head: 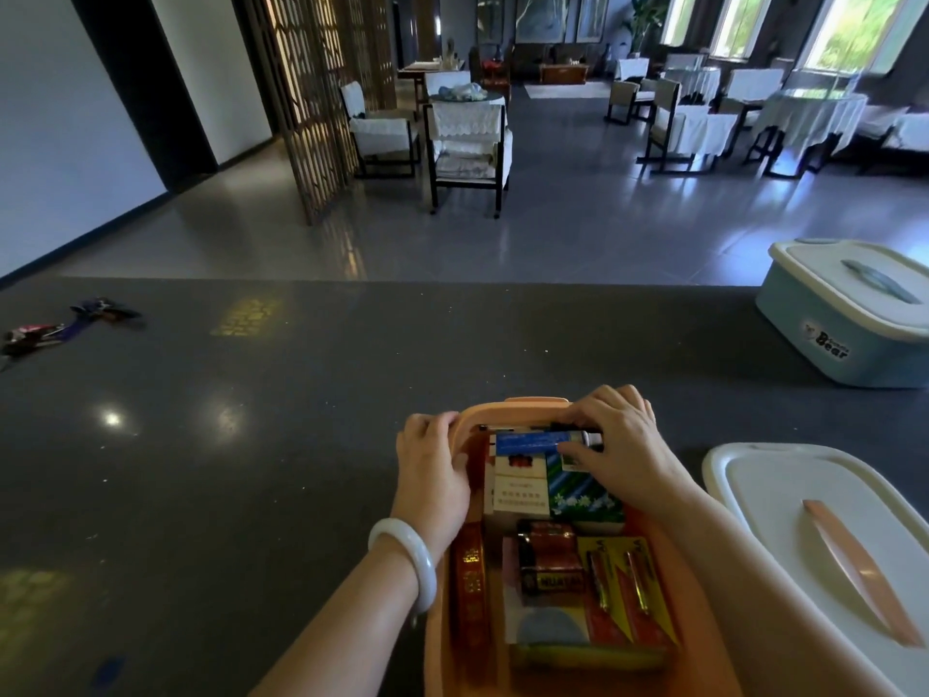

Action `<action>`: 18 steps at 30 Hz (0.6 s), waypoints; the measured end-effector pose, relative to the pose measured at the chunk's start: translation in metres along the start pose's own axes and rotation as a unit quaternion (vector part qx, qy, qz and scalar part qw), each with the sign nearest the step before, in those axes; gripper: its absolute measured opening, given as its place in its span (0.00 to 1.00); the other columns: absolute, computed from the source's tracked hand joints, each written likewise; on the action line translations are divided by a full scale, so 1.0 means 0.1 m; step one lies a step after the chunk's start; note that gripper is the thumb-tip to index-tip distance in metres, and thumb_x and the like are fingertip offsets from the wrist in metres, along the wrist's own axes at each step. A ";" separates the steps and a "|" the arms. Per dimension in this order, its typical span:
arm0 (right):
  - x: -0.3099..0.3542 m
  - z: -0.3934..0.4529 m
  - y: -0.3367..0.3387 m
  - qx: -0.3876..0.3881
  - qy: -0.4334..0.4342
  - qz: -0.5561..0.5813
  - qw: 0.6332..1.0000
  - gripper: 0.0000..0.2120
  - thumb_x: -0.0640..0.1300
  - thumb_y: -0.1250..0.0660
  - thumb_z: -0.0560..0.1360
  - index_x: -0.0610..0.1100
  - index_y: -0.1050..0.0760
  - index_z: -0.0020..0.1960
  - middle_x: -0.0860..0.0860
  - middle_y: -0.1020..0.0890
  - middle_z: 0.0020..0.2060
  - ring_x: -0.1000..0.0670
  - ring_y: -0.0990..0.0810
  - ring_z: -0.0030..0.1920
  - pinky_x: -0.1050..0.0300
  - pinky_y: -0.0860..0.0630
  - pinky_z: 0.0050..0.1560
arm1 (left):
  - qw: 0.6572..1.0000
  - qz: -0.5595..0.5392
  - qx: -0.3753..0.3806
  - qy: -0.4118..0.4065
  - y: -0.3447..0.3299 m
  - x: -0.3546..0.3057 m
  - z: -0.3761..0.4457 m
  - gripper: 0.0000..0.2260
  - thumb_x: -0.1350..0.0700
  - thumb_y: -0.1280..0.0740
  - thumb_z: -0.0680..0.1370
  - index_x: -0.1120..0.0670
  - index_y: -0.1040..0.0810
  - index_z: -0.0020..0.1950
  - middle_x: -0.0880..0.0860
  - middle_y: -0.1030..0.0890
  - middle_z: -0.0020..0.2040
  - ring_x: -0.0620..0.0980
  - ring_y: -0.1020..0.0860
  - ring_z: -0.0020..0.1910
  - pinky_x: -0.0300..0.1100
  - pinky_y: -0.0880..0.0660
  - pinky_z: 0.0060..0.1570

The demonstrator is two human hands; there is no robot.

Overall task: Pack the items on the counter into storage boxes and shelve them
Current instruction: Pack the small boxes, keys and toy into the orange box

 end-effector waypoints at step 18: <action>2.19 1.11 -1.13 0.177 0.203 -0.056 0.961 0.15 0.51 0.35 0.77 0.52 0.28 0.63 0.55 0.28 0.61 0.53 0.32 0.64 0.57 0.35 0.65 | 0.968 0.233 0.034 0.088 1.81 1.40 0.14 0.14 0.48 0.38 0.81 0.51 0.27 0.65 0.49 0.28 0.61 0.48 0.29 0.60 0.41 0.32 0.61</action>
Point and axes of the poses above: each hand's wrist, its own z-axis towards the middle knuckle, its own y-axis out of the back of the hand, x = y × z, the point moved 1 cm from there along z, towards the middle knuckle
